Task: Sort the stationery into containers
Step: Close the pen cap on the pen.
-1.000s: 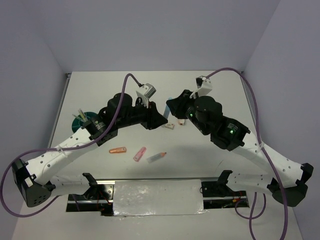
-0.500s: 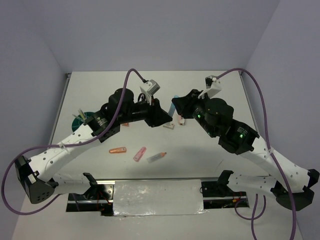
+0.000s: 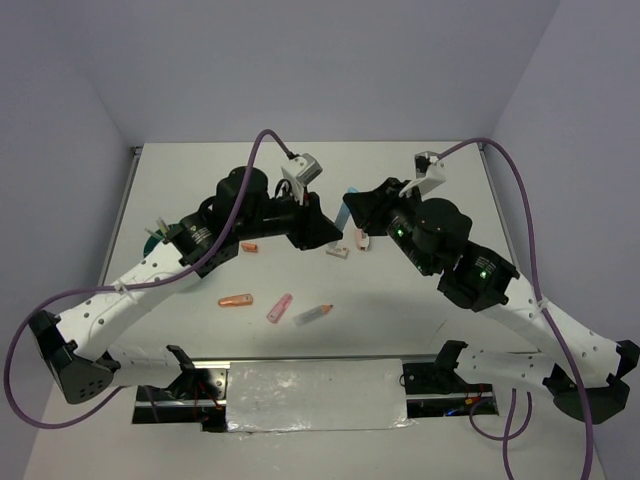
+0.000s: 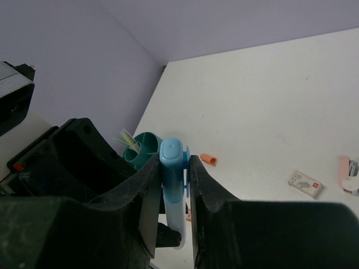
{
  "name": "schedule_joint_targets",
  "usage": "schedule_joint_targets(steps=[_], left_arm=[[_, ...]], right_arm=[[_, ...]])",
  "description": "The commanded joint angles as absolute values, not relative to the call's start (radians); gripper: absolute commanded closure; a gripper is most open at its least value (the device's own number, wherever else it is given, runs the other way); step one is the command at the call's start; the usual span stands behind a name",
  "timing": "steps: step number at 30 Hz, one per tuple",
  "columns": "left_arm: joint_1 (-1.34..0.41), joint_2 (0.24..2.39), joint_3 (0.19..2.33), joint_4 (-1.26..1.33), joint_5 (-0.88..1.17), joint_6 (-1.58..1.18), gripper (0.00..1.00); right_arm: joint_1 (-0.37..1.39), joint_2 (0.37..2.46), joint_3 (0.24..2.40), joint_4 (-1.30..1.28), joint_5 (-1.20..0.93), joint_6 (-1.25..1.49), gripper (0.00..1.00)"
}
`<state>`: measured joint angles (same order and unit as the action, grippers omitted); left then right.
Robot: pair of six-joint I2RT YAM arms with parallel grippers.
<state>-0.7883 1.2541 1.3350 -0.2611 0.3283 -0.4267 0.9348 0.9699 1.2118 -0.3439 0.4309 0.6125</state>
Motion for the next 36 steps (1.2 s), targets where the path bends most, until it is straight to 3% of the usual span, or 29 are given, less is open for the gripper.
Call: schedule_joint_targets(steps=[1,36], left_arm=[[-0.755,1.255,1.465,0.055,0.288,-0.410,1.00],[-0.565,1.313,1.681,0.080,0.357,-0.390,1.00]], right_arm=[[0.977,0.970,1.126,-0.456,0.230,0.655,1.00],[0.980,1.069,0.934,-0.480,-0.132,0.712,1.00]])
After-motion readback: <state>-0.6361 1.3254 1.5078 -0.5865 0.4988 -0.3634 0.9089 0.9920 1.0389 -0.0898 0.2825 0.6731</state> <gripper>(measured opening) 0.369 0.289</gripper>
